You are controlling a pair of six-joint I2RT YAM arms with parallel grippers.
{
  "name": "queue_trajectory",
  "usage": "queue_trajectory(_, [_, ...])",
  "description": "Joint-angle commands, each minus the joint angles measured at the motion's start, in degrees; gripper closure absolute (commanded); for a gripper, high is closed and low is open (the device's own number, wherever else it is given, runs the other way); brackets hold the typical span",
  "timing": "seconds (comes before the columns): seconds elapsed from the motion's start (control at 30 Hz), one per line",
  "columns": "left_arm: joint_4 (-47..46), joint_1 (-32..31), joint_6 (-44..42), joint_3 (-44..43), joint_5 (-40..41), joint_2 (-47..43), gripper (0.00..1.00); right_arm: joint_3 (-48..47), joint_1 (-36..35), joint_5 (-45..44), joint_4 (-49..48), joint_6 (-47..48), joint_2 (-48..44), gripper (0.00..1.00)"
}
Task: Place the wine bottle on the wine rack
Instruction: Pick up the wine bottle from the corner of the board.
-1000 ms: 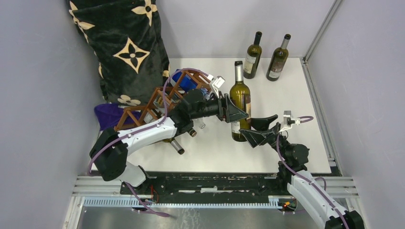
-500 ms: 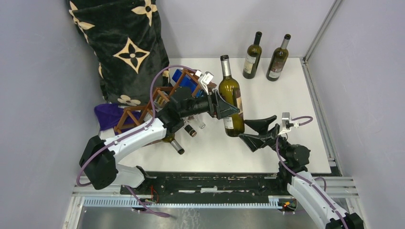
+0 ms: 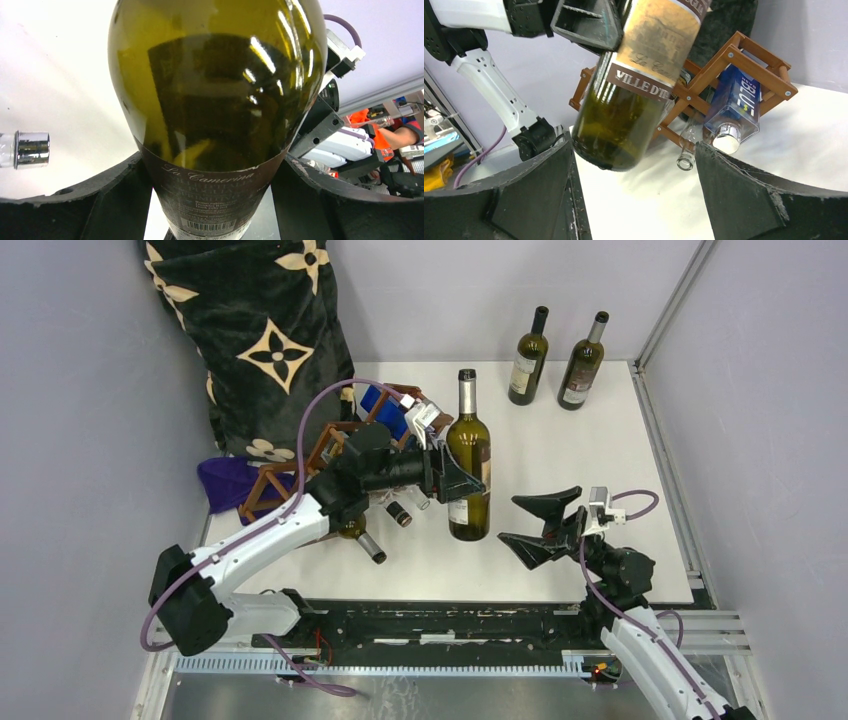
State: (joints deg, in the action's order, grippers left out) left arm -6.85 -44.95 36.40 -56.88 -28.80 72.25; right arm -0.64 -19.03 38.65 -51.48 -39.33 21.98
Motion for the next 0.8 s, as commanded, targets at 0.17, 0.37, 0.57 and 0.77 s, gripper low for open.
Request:
queue_trajectory(0.17, [11.4,0.4,-8.3,-4.9,-4.3,-8.6,0.98,-4.1,-0.4,2.9,11.4,12.6,-3.5,0.02])
queue_trajectory(0.37, [27.5,0.4,-14.0,-9.6,-6.3,-9.1,0.98,-7.4,-0.4,3.1,20.1,24.2,-4.8,0.02])
queue_trajectory(0.57, [38.4,0.5,-16.4,-13.0,-10.0,-8.6,0.98,-7.4,-0.5,2.1,21.2,28.1,-4.1,0.02])
queue_trajectory(0.77, [50.0,0.7,-21.5,-15.8,-11.2,-7.1,0.98,-12.7,-0.5,2.4,32.2,38.6,-6.1,0.02])
